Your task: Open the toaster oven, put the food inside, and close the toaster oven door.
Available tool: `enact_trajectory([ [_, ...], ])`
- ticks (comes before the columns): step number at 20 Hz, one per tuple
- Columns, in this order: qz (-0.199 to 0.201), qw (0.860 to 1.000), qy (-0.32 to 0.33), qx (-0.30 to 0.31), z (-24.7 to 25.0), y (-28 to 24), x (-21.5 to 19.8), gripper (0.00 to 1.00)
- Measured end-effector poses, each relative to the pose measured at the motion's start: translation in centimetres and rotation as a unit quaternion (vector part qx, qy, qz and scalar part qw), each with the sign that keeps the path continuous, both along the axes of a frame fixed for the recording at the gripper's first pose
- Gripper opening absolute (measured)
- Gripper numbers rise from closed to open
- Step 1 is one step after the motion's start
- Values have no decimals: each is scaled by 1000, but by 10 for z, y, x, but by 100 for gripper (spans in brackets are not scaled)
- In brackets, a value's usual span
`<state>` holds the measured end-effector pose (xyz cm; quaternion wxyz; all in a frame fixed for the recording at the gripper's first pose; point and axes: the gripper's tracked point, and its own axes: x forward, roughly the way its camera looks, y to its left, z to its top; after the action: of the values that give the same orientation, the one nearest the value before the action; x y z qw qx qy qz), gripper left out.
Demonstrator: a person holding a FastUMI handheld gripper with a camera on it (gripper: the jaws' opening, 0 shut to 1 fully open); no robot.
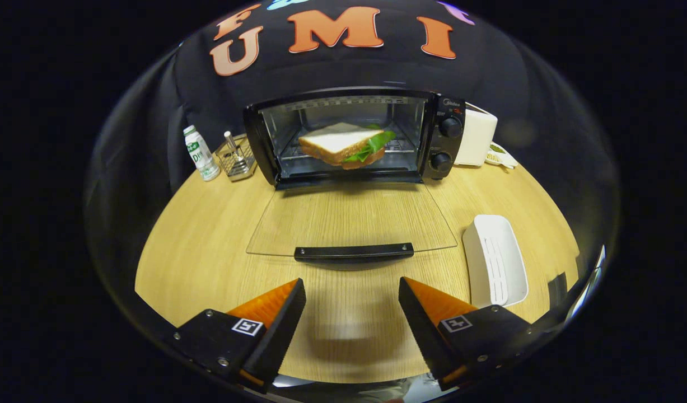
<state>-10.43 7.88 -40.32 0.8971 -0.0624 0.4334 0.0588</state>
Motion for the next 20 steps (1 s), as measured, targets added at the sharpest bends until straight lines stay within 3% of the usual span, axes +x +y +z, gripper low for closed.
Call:
enact_trajectory([
  [6, 5, 999, 17, -43, -33, -7, 14, 100],
  [20, -2, 999, 22, -48, -54, -3, 39, 100],
])
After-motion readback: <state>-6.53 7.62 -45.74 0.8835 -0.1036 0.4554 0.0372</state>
